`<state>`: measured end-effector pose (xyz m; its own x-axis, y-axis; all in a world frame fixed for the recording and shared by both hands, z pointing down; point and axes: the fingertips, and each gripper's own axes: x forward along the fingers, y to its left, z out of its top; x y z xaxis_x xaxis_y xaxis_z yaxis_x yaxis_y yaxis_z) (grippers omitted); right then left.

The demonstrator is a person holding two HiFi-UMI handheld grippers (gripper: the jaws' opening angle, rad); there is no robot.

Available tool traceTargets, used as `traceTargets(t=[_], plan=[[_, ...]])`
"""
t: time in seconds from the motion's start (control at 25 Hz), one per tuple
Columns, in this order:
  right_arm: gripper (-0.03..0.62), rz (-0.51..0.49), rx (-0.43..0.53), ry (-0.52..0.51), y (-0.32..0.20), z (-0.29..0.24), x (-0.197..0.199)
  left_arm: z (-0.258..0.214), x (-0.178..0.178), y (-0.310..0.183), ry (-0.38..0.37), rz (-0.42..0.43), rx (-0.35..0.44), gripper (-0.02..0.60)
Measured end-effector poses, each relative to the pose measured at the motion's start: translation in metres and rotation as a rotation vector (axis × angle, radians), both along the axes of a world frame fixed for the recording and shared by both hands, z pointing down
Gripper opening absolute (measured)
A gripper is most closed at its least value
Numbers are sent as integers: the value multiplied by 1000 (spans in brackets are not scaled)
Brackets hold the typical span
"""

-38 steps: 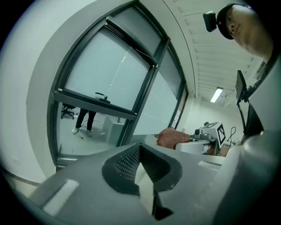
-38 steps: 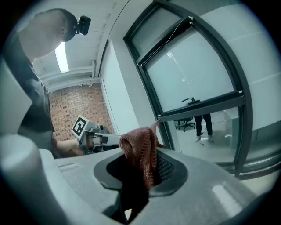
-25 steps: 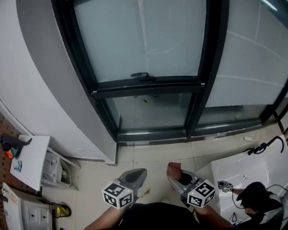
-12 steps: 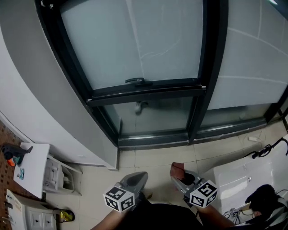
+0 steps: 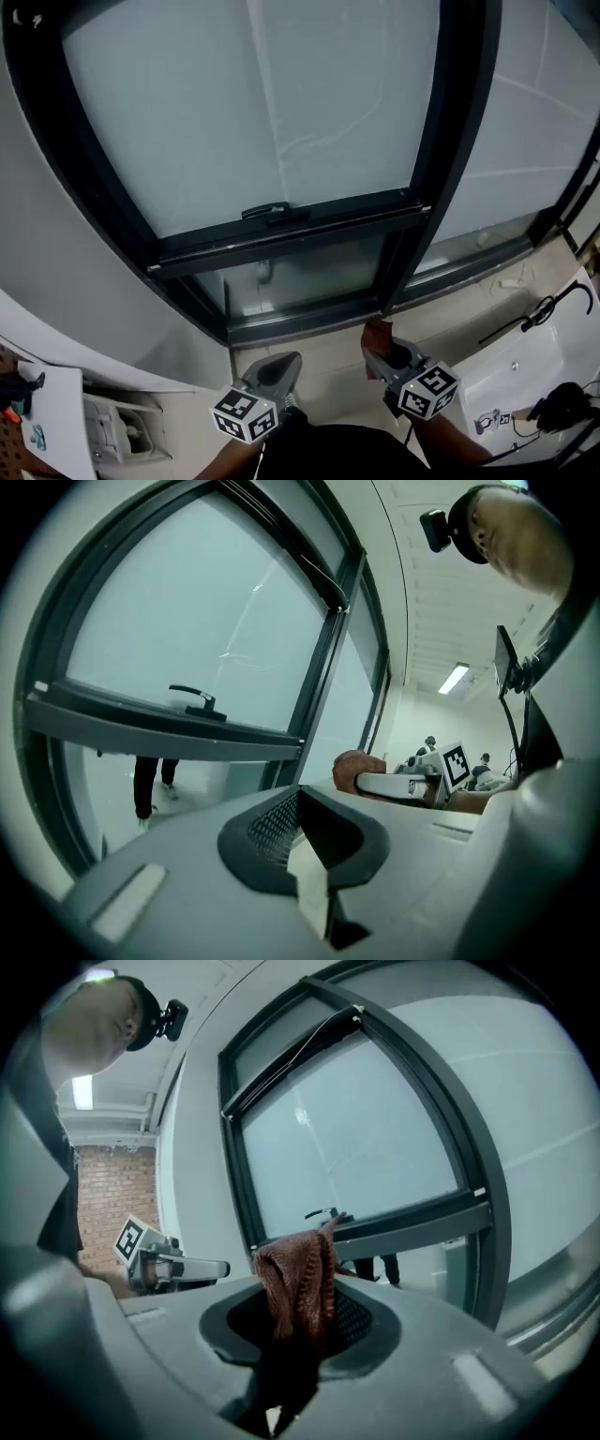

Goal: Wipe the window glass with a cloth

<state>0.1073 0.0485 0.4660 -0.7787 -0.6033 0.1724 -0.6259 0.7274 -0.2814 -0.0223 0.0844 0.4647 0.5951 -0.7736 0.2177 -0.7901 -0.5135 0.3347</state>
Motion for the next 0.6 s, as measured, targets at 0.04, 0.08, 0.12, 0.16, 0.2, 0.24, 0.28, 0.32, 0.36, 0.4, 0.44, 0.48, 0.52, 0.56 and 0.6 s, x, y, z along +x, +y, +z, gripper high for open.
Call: traceTargets(t=[0.04, 0.08, 0.12, 0.16, 0.2, 0.24, 0.28, 0.32, 0.36, 0.4, 0.44, 0.48, 0.52, 0.56, 0.6], plan=[[81, 40, 10, -3, -20, -7, -7, -4, -12, -17, -2, 18, 7, 17], [81, 75, 25, -5, -39, -15, -14, -7, -25, -32, -2, 33, 11, 17], [81, 108, 47, -7, -57, -23, -20, -9, -38, -46, -1, 48, 14, 17], [81, 141, 71, -6, -75, -31, -26, -9, -49, -59, -1, 64, 15, 17], [81, 176, 92, -5, -93, -38, -31, -9, -60, -71, -3, 80, 12, 17], [81, 208, 110, -1, -110, -45, -36, -9, -69, -81, -6, 95, 4, 17], [81, 236, 126, 4, -125, -50, -40, -9, -78, -89, -8, 112, -4, 17], [81, 261, 146, 12, -138, -56, -44, -6, -85, -97, -8, 129, -9, 17], [81, 283, 171, 24, -151, -62, -47, -3, -92, -104, -7, 147, -11, 17], [81, 304, 200, 41, -164, -68, -49, 0, -98, -112, -6, 162, -12, 17], [81, 327, 228, 58, -177, -74, -50, 1, -102, -121, -3, 171, -16, 17], [81, 354, 251, 74, -190, -78, -47, 2, -106, -128, 2, 174, -22, 17], [81, 385, 267, 86, -202, -81, -43, 2, -109, -134, 10, 173, -28, 17], [81, 420, 277, 96, -215, -83, -36, 1, -111, -138, 17, 170, -33, 17], [81, 457, 284, 106, -227, -84, -27, 0, -113, -143, 22, 168, -37, 17]])
